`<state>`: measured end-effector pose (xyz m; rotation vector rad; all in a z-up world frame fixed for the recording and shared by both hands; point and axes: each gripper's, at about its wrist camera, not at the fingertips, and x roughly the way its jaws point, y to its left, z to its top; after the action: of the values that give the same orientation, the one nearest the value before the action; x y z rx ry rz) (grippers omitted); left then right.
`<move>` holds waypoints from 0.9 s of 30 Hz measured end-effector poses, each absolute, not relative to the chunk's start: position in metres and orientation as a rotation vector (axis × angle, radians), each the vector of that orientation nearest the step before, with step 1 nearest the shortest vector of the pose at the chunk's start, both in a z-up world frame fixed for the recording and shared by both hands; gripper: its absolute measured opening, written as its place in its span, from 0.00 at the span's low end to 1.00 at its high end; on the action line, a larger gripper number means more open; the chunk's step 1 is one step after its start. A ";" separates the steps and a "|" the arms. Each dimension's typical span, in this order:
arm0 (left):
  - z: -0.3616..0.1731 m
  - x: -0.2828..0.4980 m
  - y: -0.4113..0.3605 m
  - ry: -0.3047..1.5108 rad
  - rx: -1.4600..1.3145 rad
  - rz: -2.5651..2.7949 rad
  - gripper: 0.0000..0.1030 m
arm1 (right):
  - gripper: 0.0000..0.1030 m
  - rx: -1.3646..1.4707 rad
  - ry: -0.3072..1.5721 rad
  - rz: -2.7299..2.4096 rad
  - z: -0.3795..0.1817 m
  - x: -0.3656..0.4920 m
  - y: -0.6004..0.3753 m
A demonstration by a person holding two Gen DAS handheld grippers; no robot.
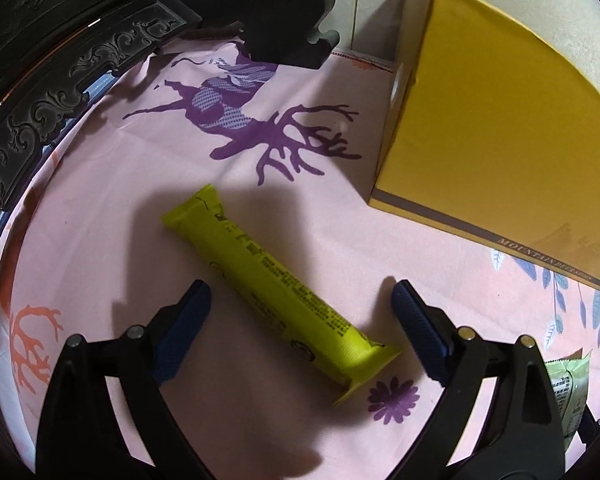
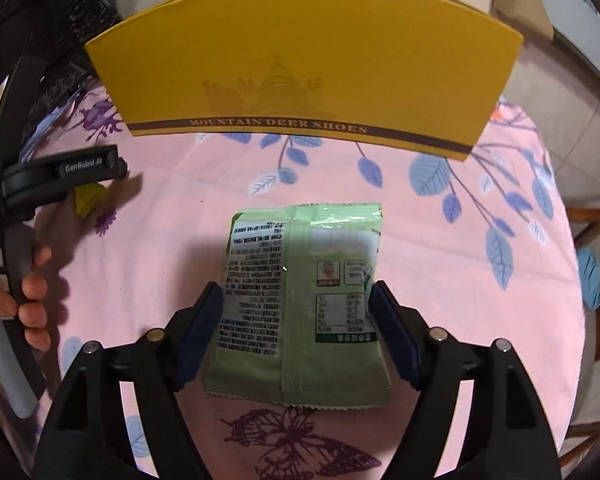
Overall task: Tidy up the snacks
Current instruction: 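Grasp the green packet with the right tool while the left tool grasps the yellow bar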
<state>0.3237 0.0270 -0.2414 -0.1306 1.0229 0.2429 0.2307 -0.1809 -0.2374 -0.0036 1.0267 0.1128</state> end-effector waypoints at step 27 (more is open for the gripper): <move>-0.238 0.277 0.010 0.903 -0.135 0.083 0.24 | 0.23 0.106 0.980 0.122 -0.224 0.205 -0.213</move>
<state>0.2775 0.0100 -0.2385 -0.1347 0.9025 0.0830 0.2052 -0.2130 -0.2236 0.1061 0.9801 0.1218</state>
